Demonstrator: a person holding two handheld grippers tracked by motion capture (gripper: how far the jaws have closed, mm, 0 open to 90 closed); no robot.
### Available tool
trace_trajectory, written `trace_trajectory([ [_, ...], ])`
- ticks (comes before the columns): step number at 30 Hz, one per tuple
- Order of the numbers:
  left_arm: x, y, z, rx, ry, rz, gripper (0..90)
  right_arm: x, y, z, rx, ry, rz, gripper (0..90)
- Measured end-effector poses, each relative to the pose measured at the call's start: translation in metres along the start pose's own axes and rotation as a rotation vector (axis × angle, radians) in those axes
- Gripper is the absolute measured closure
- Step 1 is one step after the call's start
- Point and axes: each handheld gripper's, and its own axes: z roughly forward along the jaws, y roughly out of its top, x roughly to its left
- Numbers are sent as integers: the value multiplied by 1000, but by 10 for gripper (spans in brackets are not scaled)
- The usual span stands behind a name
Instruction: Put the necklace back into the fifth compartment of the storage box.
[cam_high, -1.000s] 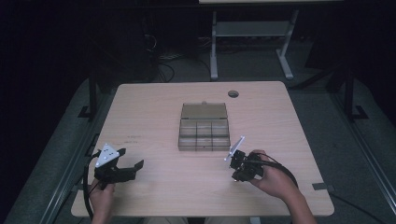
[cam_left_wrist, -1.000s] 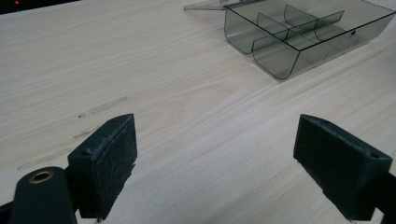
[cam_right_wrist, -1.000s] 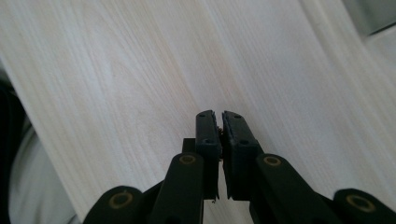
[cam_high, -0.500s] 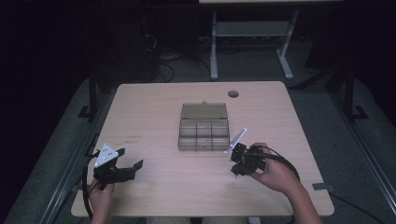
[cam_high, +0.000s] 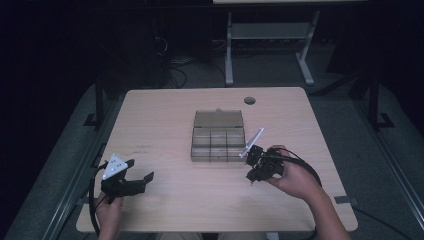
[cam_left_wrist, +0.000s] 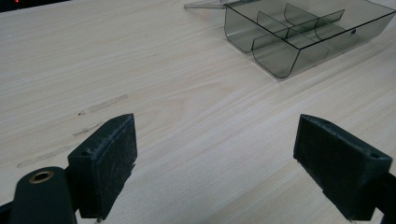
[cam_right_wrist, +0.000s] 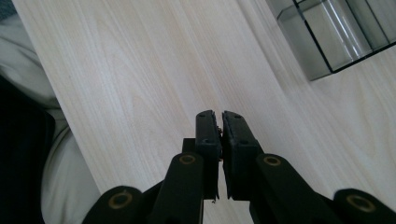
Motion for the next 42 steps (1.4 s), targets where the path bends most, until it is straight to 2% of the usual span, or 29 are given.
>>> trace_trajectory([
  [16, 0, -1, 1, -1, -4, -13, 131, -6, 16, -1, -1, 7, -2, 853],
  [23, 5, -2, -2, -13, 11, -37, 131, -9, 27, 2, 10, 11, -12, 852],
  [42, 3, -1, 1, -6, 1, -23, 131, -16, 45, 1, 13, 17, -12, 851],
])
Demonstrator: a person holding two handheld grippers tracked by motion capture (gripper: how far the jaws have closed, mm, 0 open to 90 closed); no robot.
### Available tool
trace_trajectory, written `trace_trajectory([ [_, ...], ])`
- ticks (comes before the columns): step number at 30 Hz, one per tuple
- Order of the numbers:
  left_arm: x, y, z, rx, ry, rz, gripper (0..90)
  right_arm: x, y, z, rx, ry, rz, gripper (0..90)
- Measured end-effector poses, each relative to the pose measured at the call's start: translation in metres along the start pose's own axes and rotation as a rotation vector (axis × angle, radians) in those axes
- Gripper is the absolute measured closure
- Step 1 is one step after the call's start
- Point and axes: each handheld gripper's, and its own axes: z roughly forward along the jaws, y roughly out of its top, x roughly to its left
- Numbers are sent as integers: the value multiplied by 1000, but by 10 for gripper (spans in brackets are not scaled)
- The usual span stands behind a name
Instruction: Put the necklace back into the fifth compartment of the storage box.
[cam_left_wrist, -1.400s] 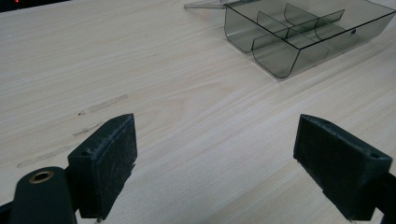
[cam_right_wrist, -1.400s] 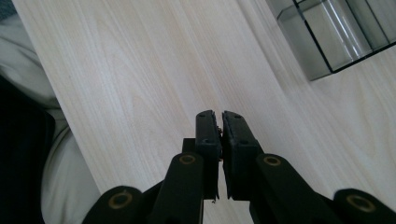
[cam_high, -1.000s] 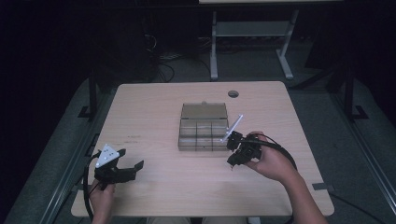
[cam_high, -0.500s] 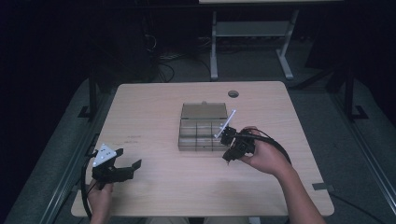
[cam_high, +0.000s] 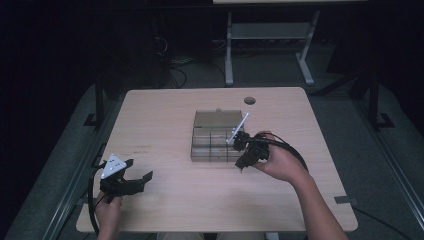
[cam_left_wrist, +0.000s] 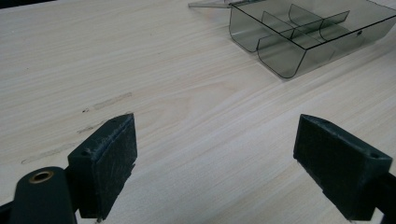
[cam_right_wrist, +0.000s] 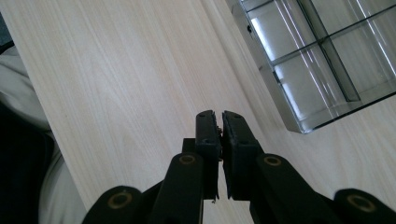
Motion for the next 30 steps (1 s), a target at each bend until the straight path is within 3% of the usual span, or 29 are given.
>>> trace_trajectory([
  [18, 3, -1, -1, 0, 5, -6, 131, -4, 25, 2, -23, 5, -21, 851],
  [30, 2, 0, 0, -3, 0, -9, 131, -13, 41, 7, 3, 4, -16, 851],
])
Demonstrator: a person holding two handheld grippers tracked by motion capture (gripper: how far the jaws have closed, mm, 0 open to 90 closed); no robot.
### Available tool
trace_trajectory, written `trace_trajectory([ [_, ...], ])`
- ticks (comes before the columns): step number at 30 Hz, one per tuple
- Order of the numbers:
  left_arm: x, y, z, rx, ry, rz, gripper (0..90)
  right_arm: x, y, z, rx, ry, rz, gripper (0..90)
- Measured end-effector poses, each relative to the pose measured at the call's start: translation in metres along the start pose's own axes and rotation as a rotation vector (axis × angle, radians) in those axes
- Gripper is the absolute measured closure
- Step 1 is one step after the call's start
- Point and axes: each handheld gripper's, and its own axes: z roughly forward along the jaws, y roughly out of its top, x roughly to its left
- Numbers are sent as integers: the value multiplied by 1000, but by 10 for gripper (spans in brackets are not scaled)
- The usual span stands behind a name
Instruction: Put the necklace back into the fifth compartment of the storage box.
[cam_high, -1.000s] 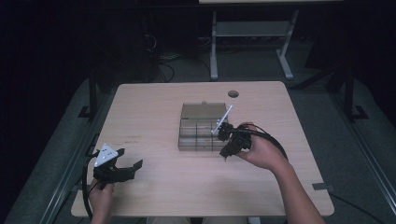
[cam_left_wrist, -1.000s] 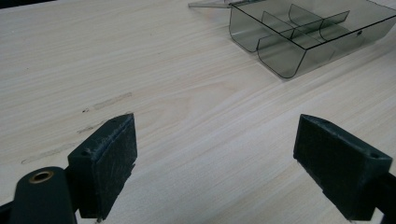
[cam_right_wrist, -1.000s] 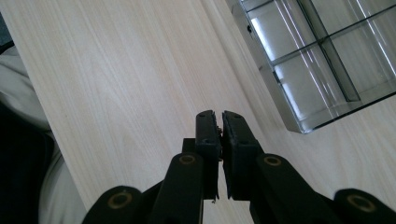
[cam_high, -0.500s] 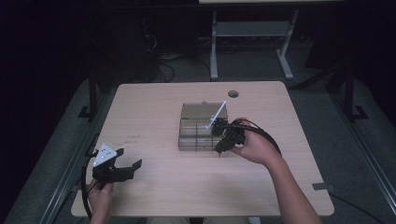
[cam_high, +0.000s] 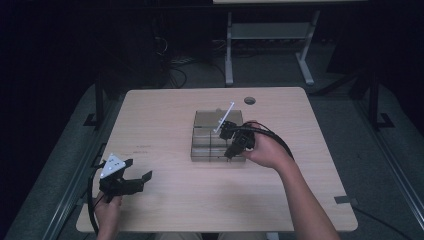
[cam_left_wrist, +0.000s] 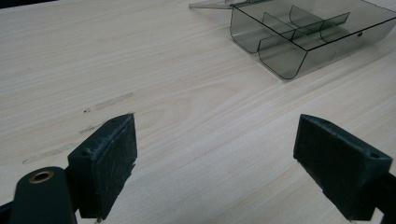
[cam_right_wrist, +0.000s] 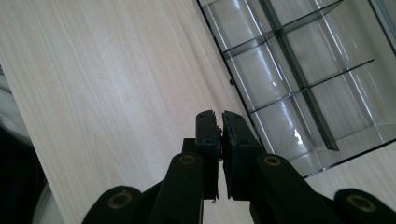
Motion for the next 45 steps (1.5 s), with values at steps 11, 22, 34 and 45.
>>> trace_trajectory([
  [11, 1, 0, -1, -1, 1, 1, 131, -8, 18, 1, -1, 3, -1, 851],
  [22, 1, 1, 3, -2, 0, -7, 131, -14, 32, 4, 4, 15, -9, 849],
  [34, 1, 1, 1, 1, -3, -7, 131, -19, 41, 7, 10, 9, -4, 849],
  [45, 1, 0, 2, 5, -5, 4, 131, -27, 47, 14, 18, 3, 2, 849],
])
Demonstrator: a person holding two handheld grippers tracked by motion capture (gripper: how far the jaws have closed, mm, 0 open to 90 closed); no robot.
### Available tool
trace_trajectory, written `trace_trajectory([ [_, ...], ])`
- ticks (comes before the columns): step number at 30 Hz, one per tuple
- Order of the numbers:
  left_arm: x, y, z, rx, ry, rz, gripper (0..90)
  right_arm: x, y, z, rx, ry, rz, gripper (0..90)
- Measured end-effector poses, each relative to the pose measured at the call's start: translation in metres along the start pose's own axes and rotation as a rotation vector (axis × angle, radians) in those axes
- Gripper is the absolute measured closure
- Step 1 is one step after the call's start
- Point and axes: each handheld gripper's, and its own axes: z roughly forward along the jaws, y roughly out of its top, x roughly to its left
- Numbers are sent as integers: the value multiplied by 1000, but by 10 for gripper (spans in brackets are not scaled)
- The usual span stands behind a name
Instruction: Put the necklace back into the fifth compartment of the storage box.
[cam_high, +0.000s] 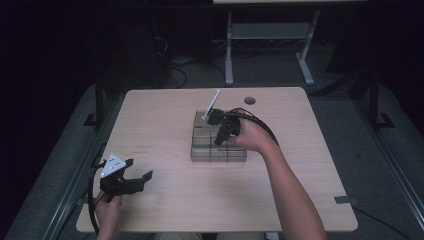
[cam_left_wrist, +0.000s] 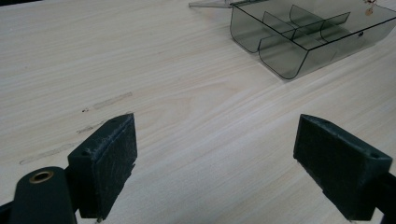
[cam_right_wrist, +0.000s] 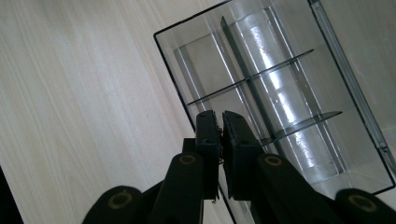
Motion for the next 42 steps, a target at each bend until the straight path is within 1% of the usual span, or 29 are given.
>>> trace_trajectory([
  [2, 0, 0, -1, 0, 0, 3, 131, -3, 1, 1, -11, 6, 9, 849],
  [7, 0, -1, -2, -2, 5, -4, 131, -7, 1, 4, 2, 3, 20, 849],
  [10, 0, -1, -3, 1, 6, 0, 131, -10, 1, 6, -3, 5, 31, 849],
  [12, 0, -2, -3, -2, 7, -6, 131, -11, 1, 7, -2, 7, 32, 849],
  [15, 0, -3, -5, 4, 12, 0, 131, -13, 2, 13, 4, 3, 36, 849],
  [17, 0, -3, -6, -5, 11, -5, 131, -14, 4, 16, 10, 3, 35, 849],
  [21, 1, -4, -9, -3, 17, -3, 131, -14, 6, 20, 15, 8, 36, 849],
  [24, 1, -5, -9, -7, 20, -15, 131, -16, 7, 23, 20, 11, 34, 849],
  [27, 2, -5, -9, 0, 21, -10, 131, -16, 8, 23, 20, 10, 33, 848],
  [29, 1, -5, -9, -2, 18, -8, 131, -19, 7, 25, 24, 9, 43, 848],
  [35, 0, -5, -9, -1, 15, -6, 131, -20, 7, 29, 42, 2, 51, 847],
  [42, -1, -5, -8, -2, 12, -3, 131, -23, 4, 36, 35, 22, 71, 847],
])
